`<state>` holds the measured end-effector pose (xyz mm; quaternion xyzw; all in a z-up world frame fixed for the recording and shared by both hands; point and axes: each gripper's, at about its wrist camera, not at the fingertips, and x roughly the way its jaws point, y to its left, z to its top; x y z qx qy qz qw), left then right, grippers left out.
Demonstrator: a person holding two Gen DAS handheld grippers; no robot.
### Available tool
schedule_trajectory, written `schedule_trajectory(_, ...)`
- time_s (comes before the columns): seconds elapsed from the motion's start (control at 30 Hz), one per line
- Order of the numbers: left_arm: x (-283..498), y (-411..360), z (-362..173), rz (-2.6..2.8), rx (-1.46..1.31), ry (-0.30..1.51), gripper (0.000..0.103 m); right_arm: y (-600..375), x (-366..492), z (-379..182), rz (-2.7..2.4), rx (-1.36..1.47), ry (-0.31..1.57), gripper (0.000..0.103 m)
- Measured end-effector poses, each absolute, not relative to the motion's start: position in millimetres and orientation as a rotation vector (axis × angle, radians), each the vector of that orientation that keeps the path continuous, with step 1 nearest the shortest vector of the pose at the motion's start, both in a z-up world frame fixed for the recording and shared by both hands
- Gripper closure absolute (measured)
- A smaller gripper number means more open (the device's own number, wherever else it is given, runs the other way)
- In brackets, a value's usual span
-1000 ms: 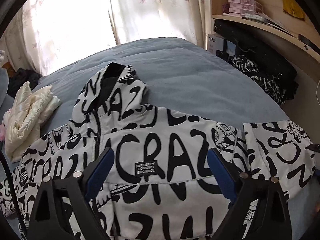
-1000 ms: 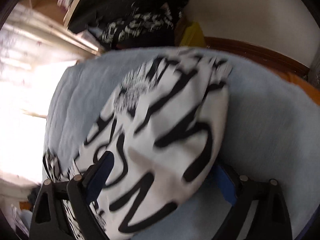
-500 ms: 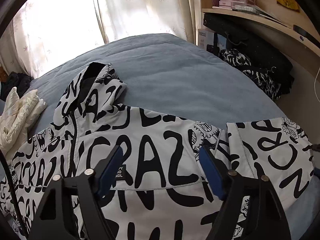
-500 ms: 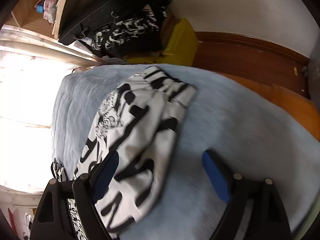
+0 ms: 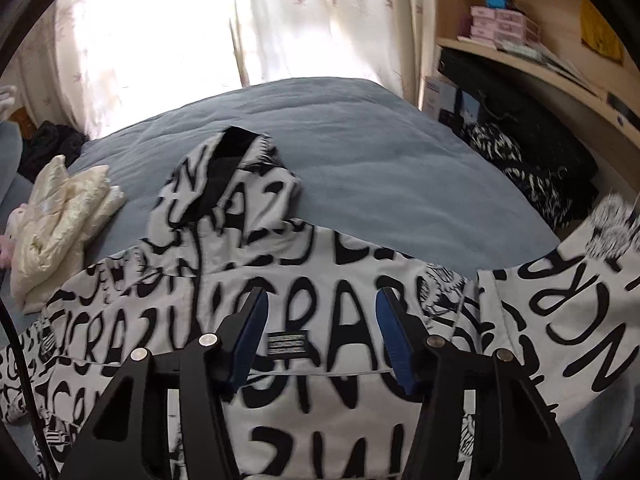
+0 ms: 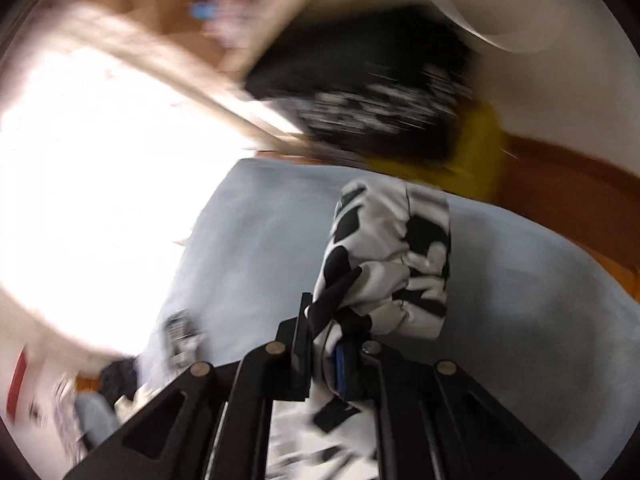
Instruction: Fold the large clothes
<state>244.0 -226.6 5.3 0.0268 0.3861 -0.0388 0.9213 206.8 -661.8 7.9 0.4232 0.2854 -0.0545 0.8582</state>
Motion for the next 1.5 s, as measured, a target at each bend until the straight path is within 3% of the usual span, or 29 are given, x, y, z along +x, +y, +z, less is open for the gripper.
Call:
schedule_trajectory(0.17, 228.8, -155.6, 31.2, -0.044, -0.041, 0.804, 0.048, -544.9, 213.1, 92.8, 0.158, 0.648, 0.567, 0.093)
schedule_trajectory(0.33, 201.6, -76.4, 28.3, 0.05, -0.073, 0.79, 0.033, -410.3, 227.6, 87.4, 0.336, 0.417, 0.7, 0.088)
schedule_trajectory(0.37, 197.5, -63.5, 23.0, 0.057, -0.084, 0.801, 0.033, -382.1, 229.9, 72.1, 0.367, 0.369, 0.754, 0.077)
schedule_trajectory(0.4, 194.2, -49.3, 15.9, 0.058, -0.107, 0.819, 0.033, -365.9, 229.2, 58.8, 0.38, 0.343, 0.794, 0.06)
schedule_trajectory(0.47, 188.4, -22.1, -3.9, 0.073, -0.154, 0.865, 0.033, -325.4, 230.4, 16.0, 0.392, 0.267, 0.909, 0.041)
schedule_trajectory(0.67, 177.0, 0.2, -57.2, 0.007, -0.226, 0.992, 0.033, -292.6, 204.4, -68.1, 0.413, 0.211, 1.13, 0.041)
schedule_trajectory(1.17, 220.3, -72.0, -114.9, -0.229, -0.274, 1.165, 0.033, -361.0, 179.1, -52.0, 0.276, 0.363, 1.04, 0.041)
schedule_trajectory(1.2, 224.2, -76.4, -118.5, -0.227, -0.275, 1.181, 0.035, -362.5, 178.0, -52.7, 0.271, 0.359, 1.037, 0.041)
schedule_trajectory(1.27, 229.4, -90.0, -119.2, -0.231, -0.226, 1.17, 0.056, -361.3, 177.9, -54.3, 0.268, 0.35, 1.034, 0.041)
schedule_trajectory(1.3, 231.4, -97.2, -116.5, -0.242, -0.2, 1.171, 0.078, -362.4, 176.9, -54.8, 0.266, 0.347, 1.033, 0.041)
schedule_trajectory(1.4, 231.1, -114.1, -94.2, -0.225, -0.101, 1.099, 0.087, -367.7, 173.0, -51.6, 0.264, 0.351, 1.023, 0.041)
schedule_trajectory(1.5, 223.7, -121.1, -47.1, -0.234, -0.033, 0.972, 0.089, -375.8, 169.5, -40.5, 0.25, 0.345, 0.994, 0.041)
